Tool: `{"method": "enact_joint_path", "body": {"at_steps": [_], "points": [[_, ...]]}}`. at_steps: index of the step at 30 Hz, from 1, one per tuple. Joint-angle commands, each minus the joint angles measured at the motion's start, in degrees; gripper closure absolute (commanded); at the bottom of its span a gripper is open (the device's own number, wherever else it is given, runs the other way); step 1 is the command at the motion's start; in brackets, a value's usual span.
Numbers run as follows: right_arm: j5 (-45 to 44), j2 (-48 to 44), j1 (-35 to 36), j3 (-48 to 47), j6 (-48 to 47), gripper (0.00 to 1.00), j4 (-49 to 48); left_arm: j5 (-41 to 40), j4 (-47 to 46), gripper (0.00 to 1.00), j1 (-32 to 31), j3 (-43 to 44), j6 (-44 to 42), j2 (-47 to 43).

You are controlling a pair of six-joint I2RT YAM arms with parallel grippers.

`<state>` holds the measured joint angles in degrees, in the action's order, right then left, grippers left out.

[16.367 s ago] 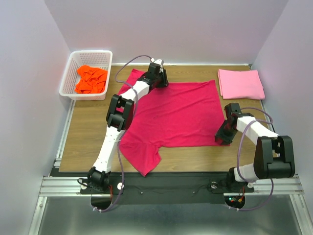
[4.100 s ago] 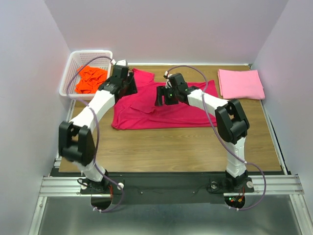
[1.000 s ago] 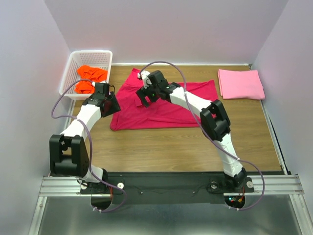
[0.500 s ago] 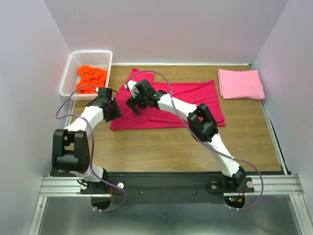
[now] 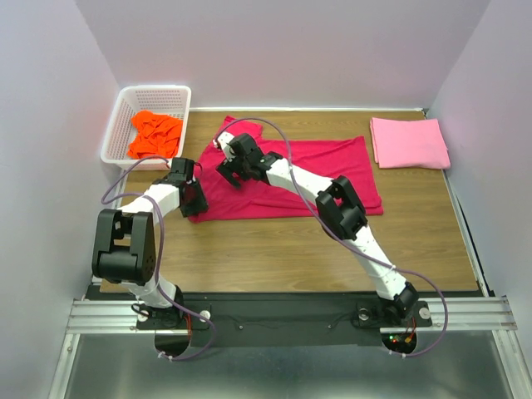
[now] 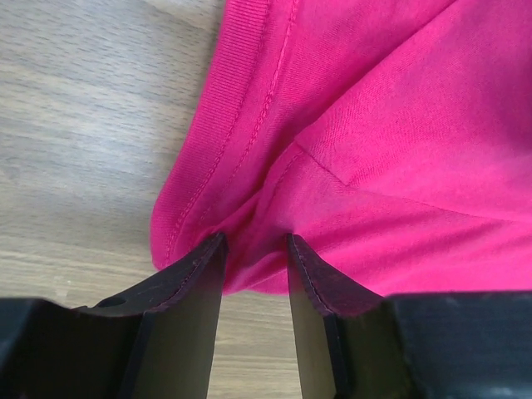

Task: Fold and stack the t-shirts
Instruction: Fold the tshirt

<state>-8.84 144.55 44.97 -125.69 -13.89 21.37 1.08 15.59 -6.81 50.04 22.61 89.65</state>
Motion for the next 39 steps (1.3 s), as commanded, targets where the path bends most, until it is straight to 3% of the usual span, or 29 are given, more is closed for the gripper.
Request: {"method": "enact_joint_path", "body": {"at_steps": [1,13,18,22,29,34,39], "points": [[-4.95,1.52,-0.67,-3.42,-0.88,0.00,-2.73,0.85,-1.01,0.54,-0.40,-0.91,-0.99,-0.43],[-13.30,4.07,-4.54,-12.47,0.18,0.00,-4.93,1.03,-1.01,0.54,-0.40,-1.26,-1.16,-0.61],[-14.54,0.39,-5.51,-9.41,2.28,0.00,-5.11,1.03,-0.83,0.54,-0.40,-0.74,-0.99,-0.70],[-13.31,-9.97,-7.08,2.70,5.62,0.02,-5.02,0.59,0.23,0.54,-0.40,0.67,-1.08,-1.58],[-5.58,-34.57,-16.92,36.76,14.59,0.04,-3.88,-0.55,1.63,0.53,-0.40,2.16,-1.08,-4.13],[-7.94,-47.49,-17.37,52.43,7.74,0.04,-1.24,-0.03,1.63,0.47,-0.57,2.34,-1.60,-6.76],[-11.64,-51.30,-19.21,58.71,15.62,0.07,0.86,-0.64,1.19,0.37,-3.29,4.88,-4.50,-8.96]]}}
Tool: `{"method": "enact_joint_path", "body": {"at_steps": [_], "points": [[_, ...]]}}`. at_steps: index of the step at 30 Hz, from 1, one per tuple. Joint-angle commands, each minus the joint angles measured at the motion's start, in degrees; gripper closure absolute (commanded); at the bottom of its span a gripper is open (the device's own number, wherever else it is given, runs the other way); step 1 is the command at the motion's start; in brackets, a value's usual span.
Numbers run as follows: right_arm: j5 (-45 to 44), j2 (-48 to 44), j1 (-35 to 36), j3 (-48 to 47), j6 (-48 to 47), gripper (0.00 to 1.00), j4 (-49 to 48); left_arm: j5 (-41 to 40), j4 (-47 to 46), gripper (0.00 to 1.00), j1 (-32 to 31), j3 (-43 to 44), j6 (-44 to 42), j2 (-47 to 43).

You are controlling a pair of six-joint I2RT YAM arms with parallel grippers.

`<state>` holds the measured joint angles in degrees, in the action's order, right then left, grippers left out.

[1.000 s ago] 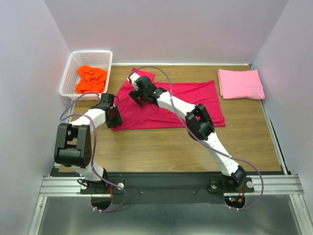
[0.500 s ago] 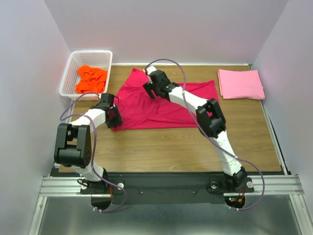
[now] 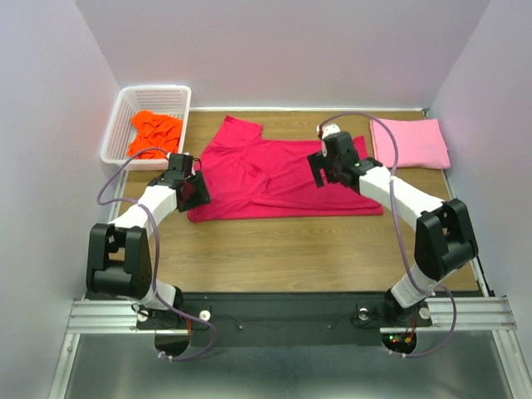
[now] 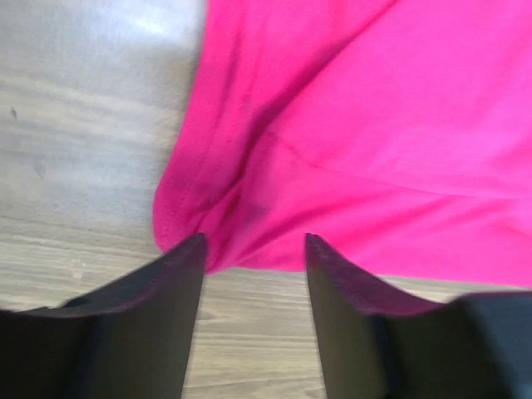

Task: Fold and stack the t-shirts
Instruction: Fold the tshirt

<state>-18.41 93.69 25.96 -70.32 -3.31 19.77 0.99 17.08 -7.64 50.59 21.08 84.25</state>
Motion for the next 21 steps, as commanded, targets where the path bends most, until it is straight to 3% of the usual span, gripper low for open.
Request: {"method": "enact_joint_path", "body": {"at_steps": [1,4,8,9,13,15,21], "points": [[-1.89,-0.61,-1.07,3.79,7.16,0.09,3.25,-2.30,-0.56,0.37,-3.43,4.78,-3.67,-3.82],[-1.88,-1.40,-4.59,5.28,14.54,0.16,6.59,-4.50,-1.96,0.35,-8.34,6.62,-6.40,-3.92],[1.69,-4.21,-12.04,8.00,25.16,0.16,9.67,-6.97,-4.77,0.34,-15.38,8.12,-9.39,-3.04],[2.93,-5.61,-13.46,9.66,27.28,0.13,10.02,-7.23,-5.91,0.29,-16.78,8.30,-9.22,-2.95],[5.85,-7.55,-16.99,12.66,36.60,0.07,10.11,-7.58,-7.50,0.28,-17.50,7.60,-9.82,-3.04],[6.02,-8.00,-17.78,13.28,41.35,0.05,10.29,-9.16,-8.03,0.18,-17.41,6.37,-10.53,-4.09],[8.05,-7.12,-19.89,14.78,48.39,0.04,10.11,-16.54,-8.73,0.05,-17.50,2.77,-12.99,-8.13]]}}
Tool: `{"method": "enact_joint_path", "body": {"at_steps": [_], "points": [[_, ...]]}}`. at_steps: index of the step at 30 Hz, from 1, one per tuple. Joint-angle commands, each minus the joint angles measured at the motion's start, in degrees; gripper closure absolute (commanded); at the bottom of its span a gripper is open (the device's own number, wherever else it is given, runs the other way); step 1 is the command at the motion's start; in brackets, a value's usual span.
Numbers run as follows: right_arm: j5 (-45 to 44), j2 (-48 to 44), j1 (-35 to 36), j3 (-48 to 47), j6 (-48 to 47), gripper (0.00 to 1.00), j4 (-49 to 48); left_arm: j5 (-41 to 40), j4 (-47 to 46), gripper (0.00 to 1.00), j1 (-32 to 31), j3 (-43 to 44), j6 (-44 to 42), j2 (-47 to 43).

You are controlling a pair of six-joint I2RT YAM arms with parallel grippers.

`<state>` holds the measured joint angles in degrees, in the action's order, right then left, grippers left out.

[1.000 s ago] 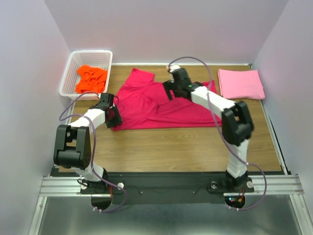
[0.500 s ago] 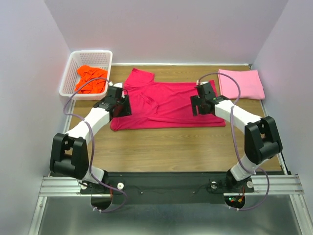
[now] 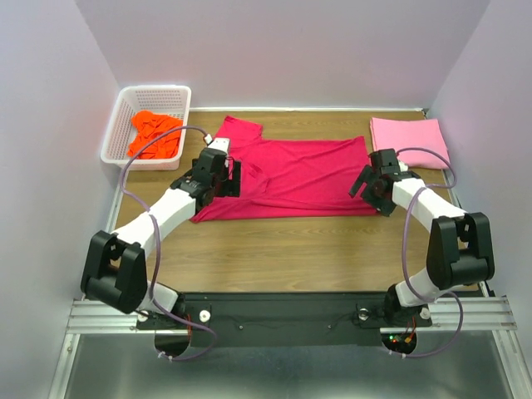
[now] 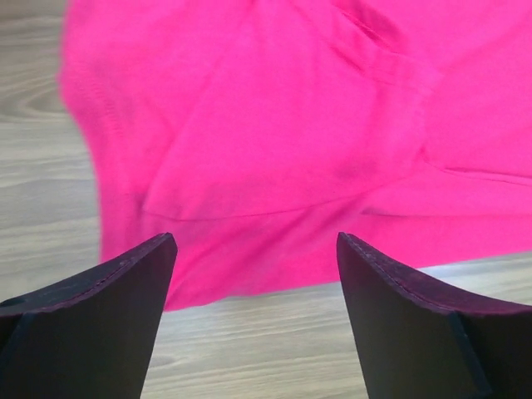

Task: Fold and stack the t-shirts
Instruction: Fold the tshirt

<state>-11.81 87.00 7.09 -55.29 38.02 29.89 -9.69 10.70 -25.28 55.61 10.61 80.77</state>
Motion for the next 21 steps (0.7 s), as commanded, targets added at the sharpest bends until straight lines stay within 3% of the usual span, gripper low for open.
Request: {"method": "enact_joint_path", "body": {"at_steps": [1,12,21], "points": [[1.36,-0.08,-0.94,-0.43,7.94,0.04,-0.09,-6.99,-2.70,0.05,0.14,-2.79,-2.70,-5.62],[1.18,3.26,-1.20,-0.70,10.85,0.05,-3.17,-11.92,-7.44,0.01,0.14,-11.31,-2.35,-9.58],[1.18,3.70,-1.20,-2.37,11.20,0.06,-4.31,-12.02,-8.33,0.02,0.14,-11.93,-2.35,-9.93]]}}
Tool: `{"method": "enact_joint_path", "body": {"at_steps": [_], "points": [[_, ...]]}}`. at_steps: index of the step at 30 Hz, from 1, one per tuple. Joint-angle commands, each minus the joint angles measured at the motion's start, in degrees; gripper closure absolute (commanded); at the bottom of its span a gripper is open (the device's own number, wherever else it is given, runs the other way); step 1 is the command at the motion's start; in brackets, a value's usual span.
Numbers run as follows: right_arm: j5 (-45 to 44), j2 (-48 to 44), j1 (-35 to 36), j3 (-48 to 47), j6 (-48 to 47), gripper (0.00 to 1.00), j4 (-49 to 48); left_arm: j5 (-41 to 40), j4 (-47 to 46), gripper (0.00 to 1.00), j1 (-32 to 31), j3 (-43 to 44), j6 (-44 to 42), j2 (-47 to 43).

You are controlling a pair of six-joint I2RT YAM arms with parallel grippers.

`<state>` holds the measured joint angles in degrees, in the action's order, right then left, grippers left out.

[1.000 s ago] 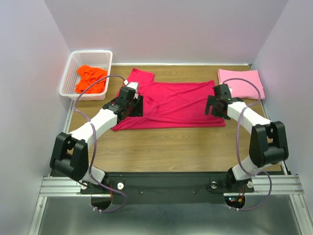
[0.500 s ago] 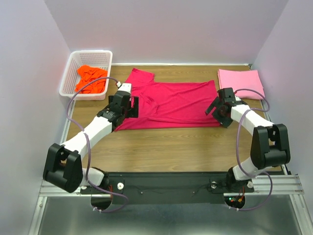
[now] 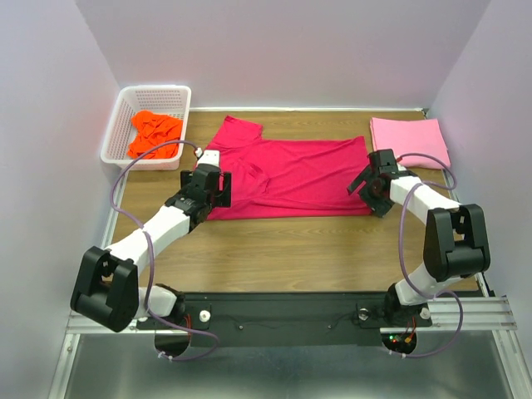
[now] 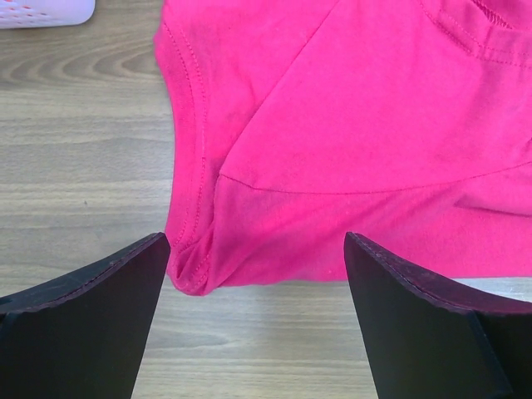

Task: Fold and stack the t-shirts
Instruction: Fold the tshirt

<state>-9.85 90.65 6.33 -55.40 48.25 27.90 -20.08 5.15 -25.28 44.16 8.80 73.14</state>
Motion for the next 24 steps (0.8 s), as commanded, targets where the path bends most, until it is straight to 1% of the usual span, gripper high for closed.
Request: {"method": "enact_joint_path", "body": {"at_steps": [1,9,24], "points": [[-0.88,0.14,-0.44,-2.43,0.97,0.06,-2.32,-1.55,-2.77,0.02,0.23,-0.57,-0.54,-2.39],[-2.81,1.46,-0.97,-2.52,1.15,0.06,-2.67,-1.11,-3.39,0.02,0.14,-0.83,-0.54,-1.95],[-1.93,4.88,-1.49,-6.21,0.97,0.06,-3.91,-0.93,-3.39,0.02,0.14,-0.83,-0.54,-0.64]]}}
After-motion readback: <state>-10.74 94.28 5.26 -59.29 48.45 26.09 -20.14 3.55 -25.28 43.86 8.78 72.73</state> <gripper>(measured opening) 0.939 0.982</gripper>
